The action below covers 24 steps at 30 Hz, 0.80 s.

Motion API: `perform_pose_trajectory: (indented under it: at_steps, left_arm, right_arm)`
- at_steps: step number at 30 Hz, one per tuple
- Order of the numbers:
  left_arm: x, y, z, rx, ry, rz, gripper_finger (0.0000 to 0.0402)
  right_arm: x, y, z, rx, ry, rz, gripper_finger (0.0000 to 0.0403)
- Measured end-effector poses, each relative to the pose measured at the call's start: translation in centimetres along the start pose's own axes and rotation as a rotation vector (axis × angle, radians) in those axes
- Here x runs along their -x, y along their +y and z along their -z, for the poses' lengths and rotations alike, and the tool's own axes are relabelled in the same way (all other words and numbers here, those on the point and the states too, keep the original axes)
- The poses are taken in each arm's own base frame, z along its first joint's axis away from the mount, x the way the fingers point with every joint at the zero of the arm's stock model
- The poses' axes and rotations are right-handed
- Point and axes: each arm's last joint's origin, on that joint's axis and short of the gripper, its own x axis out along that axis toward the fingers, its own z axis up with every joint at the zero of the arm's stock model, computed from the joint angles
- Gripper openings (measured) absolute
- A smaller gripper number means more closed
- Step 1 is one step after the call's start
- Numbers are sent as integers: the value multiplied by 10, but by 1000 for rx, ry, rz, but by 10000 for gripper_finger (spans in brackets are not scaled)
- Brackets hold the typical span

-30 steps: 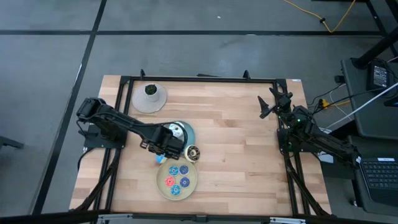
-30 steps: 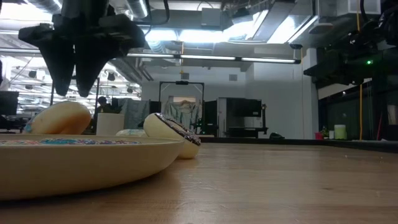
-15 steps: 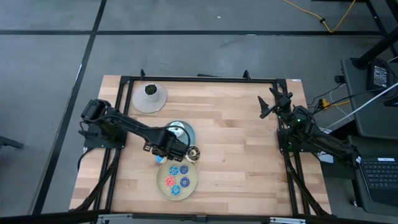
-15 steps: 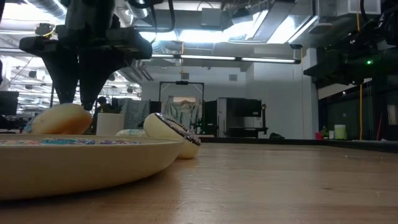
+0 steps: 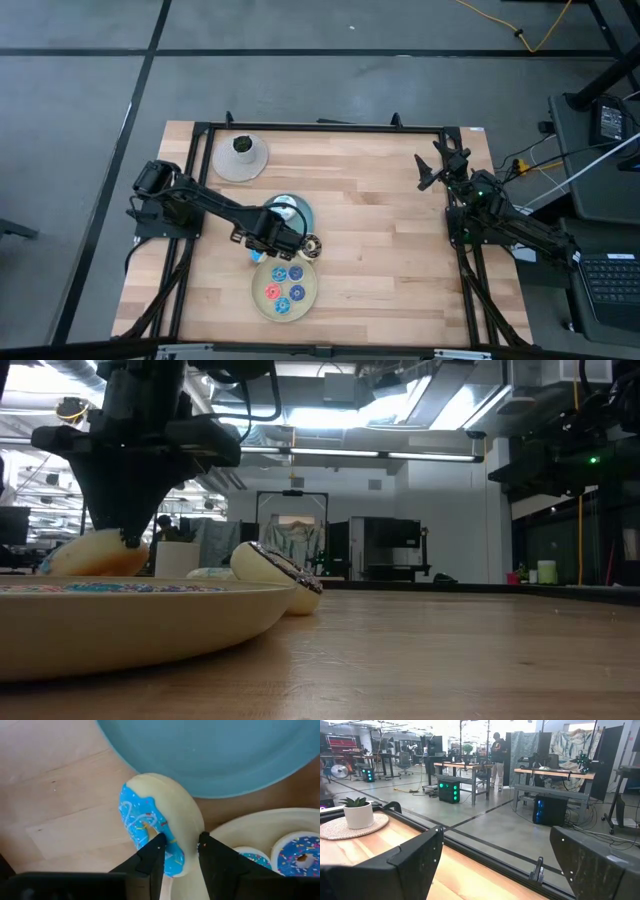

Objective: Pick & Place donuts
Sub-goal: Put the big light blue donut on the blue plate

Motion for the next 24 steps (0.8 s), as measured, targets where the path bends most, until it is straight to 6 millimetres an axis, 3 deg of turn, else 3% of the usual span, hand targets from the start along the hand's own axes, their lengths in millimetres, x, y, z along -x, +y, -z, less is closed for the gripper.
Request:
perform_pose_trajectory:
  at_steps: [24]
  left_arm:
    - [0, 1, 4, -70, -25, -8, 23]
  right_arm:
    - [0, 0, 0, 0, 0, 0, 365]
